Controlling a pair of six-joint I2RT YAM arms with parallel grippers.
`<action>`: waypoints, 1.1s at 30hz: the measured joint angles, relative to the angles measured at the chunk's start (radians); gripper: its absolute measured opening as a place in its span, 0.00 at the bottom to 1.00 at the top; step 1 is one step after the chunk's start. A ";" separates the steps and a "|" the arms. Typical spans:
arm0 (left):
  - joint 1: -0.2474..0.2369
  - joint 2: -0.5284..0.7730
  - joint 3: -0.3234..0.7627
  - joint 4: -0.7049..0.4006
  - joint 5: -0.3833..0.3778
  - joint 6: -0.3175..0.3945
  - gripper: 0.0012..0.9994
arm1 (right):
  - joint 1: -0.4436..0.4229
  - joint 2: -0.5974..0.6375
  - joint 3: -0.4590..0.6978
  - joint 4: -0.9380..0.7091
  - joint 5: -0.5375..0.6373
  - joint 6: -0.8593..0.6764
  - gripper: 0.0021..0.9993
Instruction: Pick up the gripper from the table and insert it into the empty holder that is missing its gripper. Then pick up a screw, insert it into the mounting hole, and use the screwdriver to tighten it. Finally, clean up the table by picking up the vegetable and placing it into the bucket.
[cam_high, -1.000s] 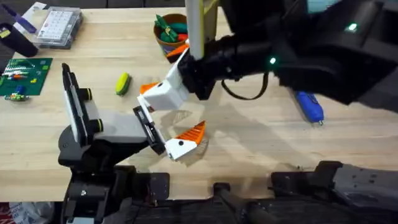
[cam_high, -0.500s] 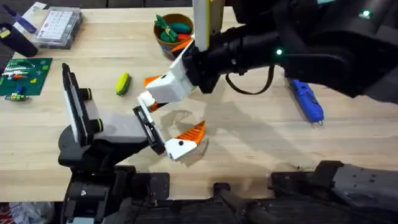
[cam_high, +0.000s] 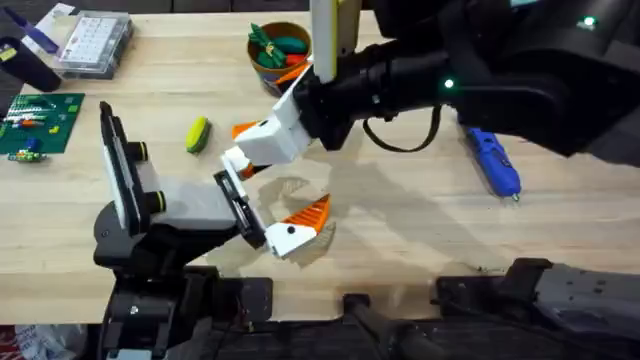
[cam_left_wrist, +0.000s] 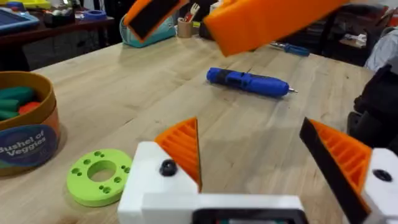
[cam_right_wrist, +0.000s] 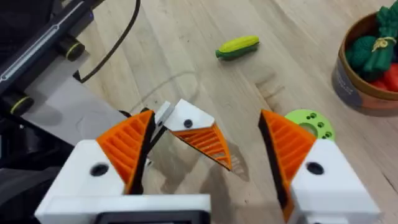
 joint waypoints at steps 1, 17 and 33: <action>0.000 0.000 0.000 0.000 0.000 0.000 0.99 | 0.000 0.000 0.000 0.000 0.000 0.000 0.99; 0.000 0.000 0.000 0.000 0.000 0.000 0.99 | 0.000 0.000 0.000 0.000 0.000 0.000 0.99; 0.000 0.000 0.000 0.000 0.000 0.006 0.00 | 0.000 0.000 0.000 0.000 0.000 0.000 0.99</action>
